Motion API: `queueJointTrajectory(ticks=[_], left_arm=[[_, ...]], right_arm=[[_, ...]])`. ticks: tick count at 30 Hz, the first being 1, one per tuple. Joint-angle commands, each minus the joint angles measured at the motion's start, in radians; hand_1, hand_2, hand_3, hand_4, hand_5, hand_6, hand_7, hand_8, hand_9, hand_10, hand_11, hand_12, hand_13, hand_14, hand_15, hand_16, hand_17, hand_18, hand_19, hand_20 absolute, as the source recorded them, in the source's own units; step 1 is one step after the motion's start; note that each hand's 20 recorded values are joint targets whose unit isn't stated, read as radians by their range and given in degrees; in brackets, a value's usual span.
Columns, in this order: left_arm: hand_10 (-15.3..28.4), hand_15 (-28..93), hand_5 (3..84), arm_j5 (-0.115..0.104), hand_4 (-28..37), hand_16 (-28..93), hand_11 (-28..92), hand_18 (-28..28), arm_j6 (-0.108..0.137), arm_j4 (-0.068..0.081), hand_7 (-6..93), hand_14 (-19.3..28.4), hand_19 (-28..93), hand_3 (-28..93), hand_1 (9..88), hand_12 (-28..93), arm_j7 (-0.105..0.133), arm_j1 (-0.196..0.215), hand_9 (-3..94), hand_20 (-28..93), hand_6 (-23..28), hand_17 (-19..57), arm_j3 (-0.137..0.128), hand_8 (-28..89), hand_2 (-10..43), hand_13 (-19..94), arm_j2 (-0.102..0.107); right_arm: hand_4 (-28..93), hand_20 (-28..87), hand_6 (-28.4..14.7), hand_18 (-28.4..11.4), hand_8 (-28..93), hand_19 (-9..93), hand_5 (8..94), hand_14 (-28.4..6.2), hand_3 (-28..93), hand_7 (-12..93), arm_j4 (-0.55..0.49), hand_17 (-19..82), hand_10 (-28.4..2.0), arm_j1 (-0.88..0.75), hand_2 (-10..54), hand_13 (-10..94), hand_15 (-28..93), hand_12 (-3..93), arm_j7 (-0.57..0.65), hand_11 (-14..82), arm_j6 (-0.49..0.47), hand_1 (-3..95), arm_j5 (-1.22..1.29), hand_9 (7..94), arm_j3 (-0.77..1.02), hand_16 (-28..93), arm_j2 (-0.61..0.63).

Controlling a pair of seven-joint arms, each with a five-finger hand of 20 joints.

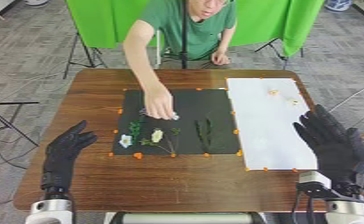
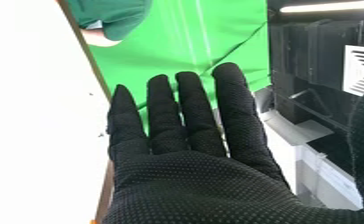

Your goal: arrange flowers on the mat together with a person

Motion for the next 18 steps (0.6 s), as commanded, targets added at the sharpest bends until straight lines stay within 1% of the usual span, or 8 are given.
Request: queueJointTrajectory(ticks=[1,13,14,17,18], left_arm=[[14.5,21,48.1,-0.003,-24.1,-3,18,13.3,-0.010,0.004,10.6,17.6,15,71,22.7,13,-0.011,0.013,51.8,21,3.4,15.7,0.000,-6,-2.5,46,-0.010],[14.5,21,47.9,-0.004,-24.0,-3,18,13.3,-0.007,0.003,10.6,17.6,15,71,22.8,13,-0.014,0.014,51.6,21,3.4,15.6,-0.002,-6,-2.4,46,-0.009],[14.5,21,47.9,-0.004,-24.0,-3,18,13.3,-0.007,0.002,10.7,17.6,15,71,22.7,13,-0.012,0.016,51.6,21,3.3,15.6,-0.003,-6,-2.5,46,-0.009],[14.5,21,48.0,-0.004,-24.0,-3,18,13.3,-0.006,0.001,10.6,17.6,15,71,22.8,13,-0.012,0.018,51.6,21,3.4,15.6,-0.004,-6,-2.4,46,-0.010],[14.6,21,48.0,-0.004,-24.0,-3,18,13.3,-0.006,0.003,10.6,17.6,15,71,22.8,13,-0.011,0.015,51.6,21,3.5,15.6,-0.003,-6,-2.4,46,-0.010]], right_arm=[[-19,26,-1.1,-16.2,-7,4,42.7,-11.8,77,7,-0.012,17,-13.7,-0.013,0.4,29,10,12.9,-0.013,3.9,0.033,5.8,-0.014,38.3,0.008,10,-0.003],[-19,26,-1.2,-16.2,-7,5,43.1,-11.7,77,8,-0.013,17,-14.0,-0.009,0.0,30,10,13.6,-0.013,4.0,0.042,6.3,-0.019,38.4,0.014,11,-0.001],[-19,26,-1.1,-16.2,-7,5,43.2,-11.7,77,8,-0.010,17,-14.0,0.031,0.0,30,10,13.7,0.006,4.0,0.089,6.4,-0.031,38.4,-0.023,11,0.021],[-19,26,-1.3,-16.2,-7,5,43.4,-11.7,77,8,-0.009,17,-14.0,0.040,-0.2,30,10,14.0,0.006,4.1,0.101,6.5,-0.035,38.5,-0.028,11,0.027],[-19,26,-1.3,-16.2,-7,5,43.4,-11.7,77,8,-0.008,17,-14.1,0.043,-0.2,30,10,14.1,0.003,4.1,0.104,6.5,-0.035,38.6,-0.028,11,0.029]])
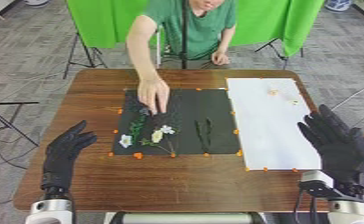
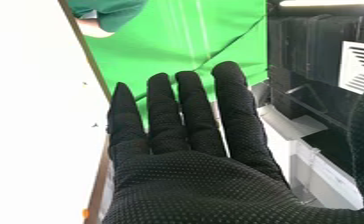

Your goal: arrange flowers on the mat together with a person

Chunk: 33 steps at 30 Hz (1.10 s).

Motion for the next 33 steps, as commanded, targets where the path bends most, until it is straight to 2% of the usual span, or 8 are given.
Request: queueJointTrajectory(ticks=[1,10,14,16,18,21,25,33], left_arm=[[14.6,21,48.0,-0.003,-24.0,-3,18,13.3,-0.006,0.003,10.6,17.6,15,71,22.8,13,-0.010,0.014,51.6,21,3.5,15.6,-0.002,-6,-2.4,46,-0.009],[14.6,21,48.1,-0.003,-24.1,-3,18,13.3,-0.006,0.002,10.5,17.6,15,71,22.8,13,-0.010,0.018,51.7,21,3.5,15.6,-0.002,-6,-2.4,46,-0.009],[14.5,21,48.1,-0.004,-24.0,-3,18,13.3,-0.003,0.002,10.5,17.6,15,71,22.7,13,-0.008,0.017,51.6,21,3.5,15.6,-0.002,-6,-2.5,46,-0.007],[14.5,21,48.2,-0.004,-24.0,-3,18,13.3,-0.003,0.001,10.6,17.6,15,71,22.7,13,-0.008,0.017,51.6,21,3.5,15.6,-0.002,-6,-2.5,46,-0.006],[14.6,21,48.0,-0.003,-24.0,-3,18,13.3,-0.003,0.002,10.5,17.5,15,71,22.7,13,-0.008,0.014,51.6,21,3.5,15.6,0.000,-6,-2.5,46,-0.005],[14.5,21,48.0,-0.002,-24.0,-3,18,13.3,-0.004,0.004,10.5,17.5,15,71,22.7,13,-0.007,0.008,51.6,21,3.4,15.6,0.004,-6,-2.5,46,-0.003],[14.6,21,48.0,-0.002,-24.0,-3,18,13.3,-0.004,0.005,10.5,17.5,15,71,22.7,13,-0.007,0.008,51.7,21,3.5,15.6,0.005,-6,-2.4,46,-0.003],[14.6,21,48.0,-0.003,-24.0,-3,18,13.3,0.004,0.003,10.6,17.6,15,71,22.7,13,-0.001,0.013,51.7,21,3.4,15.6,0.006,-6,-2.4,46,-0.001]], right_arm=[[-19,26,-1.3,-16.2,-7,5,43.5,-11.7,77,8,-0.004,17,-14.2,0.043,-0.2,30,10,14.2,0.005,4.1,0.071,6.6,-0.026,38.7,-0.036,11,0.029],[-19,27,-1.4,-16.2,-7,5,43.9,-11.7,77,8,-0.004,17,-14.4,0.021,-0.9,30,10,14.7,-0.020,4.2,0.026,7.4,-0.059,39.0,0.029,11,0.032],[-19,30,-1.6,-16.6,-7,11,44.6,-12.0,75,9,-0.009,18,-14.7,0.084,-2.1,33,11,15.8,0.041,4.6,0.159,11.2,-0.242,40.2,0.045,13,0.092],[-18,32,-1.9,-16.6,-7,16,45.5,-12.5,73,9,-0.021,20,-15.1,0.135,-2.4,36,13,16.6,0.191,5.0,0.229,14.5,-0.442,42.1,0.050,14,0.138],[-18,35,-2.2,-17.2,-7,23,46.2,-13.2,72,9,-0.023,20,-15.6,0.211,-3.2,39,14,17.4,0.367,5.3,0.162,17.1,-0.692,43.7,0.068,15,0.184],[-16,39,-3.6,-18.1,-7,37,46.9,-14.6,69,9,0.021,21,-15.9,0.324,-6.7,49,16,18.7,0.490,6.8,0.115,21.0,-1.004,47.6,0.027,19,0.265],[-18,41,-3.9,-19.8,-7,47,46.5,-15.4,68,8,0.112,21,-16.2,0.483,-9.5,55,19,20.1,0.598,8.5,-0.033,23.7,-1.245,49.9,-0.061,25,0.357],[-23,44,-2.3,-23.0,-7,58,47.0,-15.2,64,8,0.372,24,-17.9,0.692,-9.5,64,35,22.7,0.674,13.4,-0.120,26.0,-1.490,57.6,-0.270,27,0.453]])
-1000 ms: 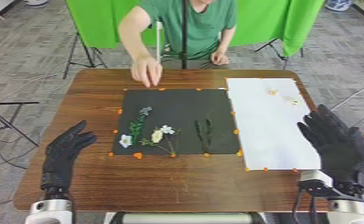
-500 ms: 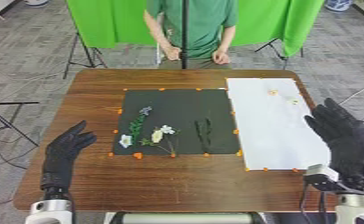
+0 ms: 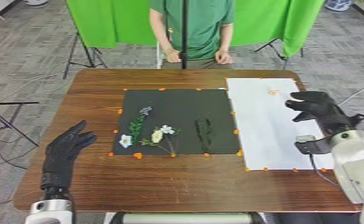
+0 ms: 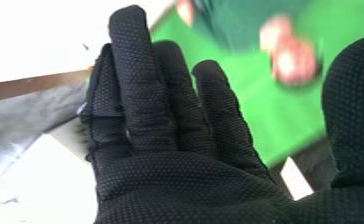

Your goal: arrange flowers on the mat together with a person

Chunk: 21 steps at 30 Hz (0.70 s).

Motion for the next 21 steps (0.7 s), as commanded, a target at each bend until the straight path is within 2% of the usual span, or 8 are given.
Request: queueJointTrajectory(ticks=[1,12,13,14,21], left_arm=[[14.6,21,48.0,-0.003,-23.9,-3,18,13.3,0.005,0.001,10.6,17.6,15,71,22.7,13,-0.001,0.014,51.6,21,3.4,15.6,0.006,-6,-2.4,46,-0.002],[14.5,21,48.1,-0.007,-24.0,-3,18,13.3,0.011,0.006,10.7,17.6,15,71,22.6,13,0.010,0.012,51.6,21,3.4,15.6,0.013,-6,-2.5,46,-0.006],[14.5,21,48.1,-0.005,-24.0,-3,18,13.2,0.013,0.003,10.7,17.6,15,72,22.6,13,0.010,0.018,51.6,21,3.4,15.7,0.012,-6,-2.6,46,-0.008],[14.5,21,48.1,-0.005,-24.1,-3,18,13.2,0.010,0.007,10.7,17.6,14,71,22.7,13,0.010,0.012,51.6,21,3.4,15.7,0.014,-6,-2.5,46,-0.006],[14.5,21,48.1,-0.004,-24.1,-3,18,13.2,0.009,0.009,10.4,17.6,14,72,22.7,13,0.009,0.009,51.6,21,3.6,15.7,0.020,-6,-2.6,46,-0.009]], right_arm=[[-24,45,-2.2,-23.2,-7,59,47.0,-15.2,64,8,0.219,24,-18.1,0.235,-9.5,64,36,23.0,0.063,13.8,0.009,26.1,-0.622,57.7,-0.182,27,0.090],[-26,46,-0.9,-23.8,-7,62,47.2,-14.9,66,10,0.422,24,-18.1,0.359,-9.5,64,44,25.2,0.084,18.5,0.078,27.6,-0.723,58.6,-0.307,27,0.102],[-26,46,-0.6,-23.8,-7,62,47.4,-14.8,66,11,0.443,24,-18.0,0.373,-9.5,64,44,25.3,0.078,19.0,0.080,28.4,-0.722,58.8,-0.316,27,0.097],[-26,46,-0.5,-23.8,-7,62,47.5,-14.6,67,11,0.459,24,-17.9,0.380,-9.5,64,45,25.3,0.083,19.4,0.095,28.7,-0.722,59.0,-0.323,27,0.096],[-27,47,-0.1,-23.5,-8,64,48.4,-13.7,68,13,0.577,26,-17.4,0.455,-9.5,66,47,25.0,0.071,20.5,0.114,30.5,-0.744,60.4,-0.368,26,0.072]])
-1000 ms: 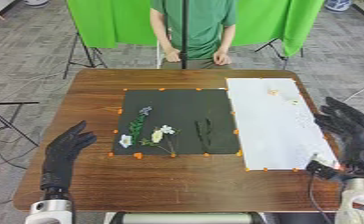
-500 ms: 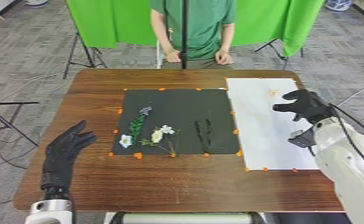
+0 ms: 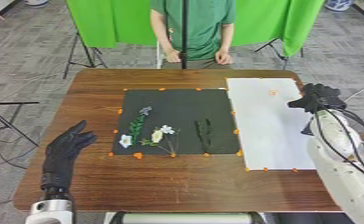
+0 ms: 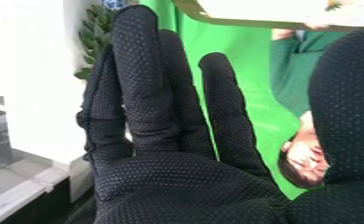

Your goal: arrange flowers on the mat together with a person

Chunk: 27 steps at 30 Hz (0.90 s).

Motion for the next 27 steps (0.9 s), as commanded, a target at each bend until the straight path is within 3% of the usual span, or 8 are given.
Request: queueJointTrajectory(ticks=[1,17,20,23,27], left_arm=[[14.6,21,48.1,-0.005,-24.1,-3,18,13.2,0.006,0.009,10.4,17.6,14,72,22.7,13,0.000,0.008,51.6,21,3.6,15.7,0.015,-6,-2.6,46,-0.009],[14.5,21,48.1,-0.006,-24.1,-3,18,13.2,0.006,0.015,10.4,17.6,14,71,22.8,13,-0.003,0.001,51.6,21,3.5,15.7,0.020,-6,-2.4,46,-0.014],[14.6,21,48.1,-0.005,-24.2,-3,18,13.2,0.007,0.014,10.4,17.6,14,71,22.7,13,-0.004,0.004,51.6,21,3.5,15.7,0.021,-6,-2.4,46,-0.014],[14.6,21,48.2,-0.006,-24.1,-3,18,13.2,0.010,0.012,10.5,17.6,14,71,22.8,13,-0.003,0.009,51.6,21,3.5,15.7,0.018,-6,-2.3,46,-0.015],[14.6,21,48.2,-0.011,-24.1,-3,18,13.2,0.011,0.011,10.5,17.6,14,71,22.9,13,-0.003,0.013,51.7,21,3.5,15.7,0.015,-6,-2.3,46,-0.015]], right_arm=[[-27,47,-0.1,-23.5,-8,64,48.5,-13.6,68,13,0.105,26,-17.4,0.076,-9.5,66,47,25.0,-0.011,20.6,0.020,30.9,-0.012,60.4,-0.032,26,-0.021],[-28,48,-0.9,-22.7,-8,65,48.9,-10.9,70,14,0.202,28,-16.0,0.126,-9.5,68,50,23.9,-0.054,19.2,0.031,37.9,-0.051,61.6,-0.078,27,-0.074],[-28,48,1.3,-22.4,-9,65,52.2,-10.1,71,16,0.218,28,-14.8,0.126,-9.5,70,52,23.7,-0.059,19.4,0.060,42.1,-0.064,64.9,-0.091,28,-0.073],[-28,49,4.2,-21.6,-10,65,62.7,-9.0,70,21,0.227,29,-12.7,0.118,-9.5,72,55,23.8,-0.061,21.1,0.090,47.3,-0.065,70.3,-0.097,29,-0.071],[-26,50,3.5,-21.0,4,66,73.3,-7.9,58,23,0.236,31,-10.0,0.115,-9.5,76,57,38.9,-0.056,10.1,0.128,58.6,-0.048,81.2,-0.107,31,-0.066]])
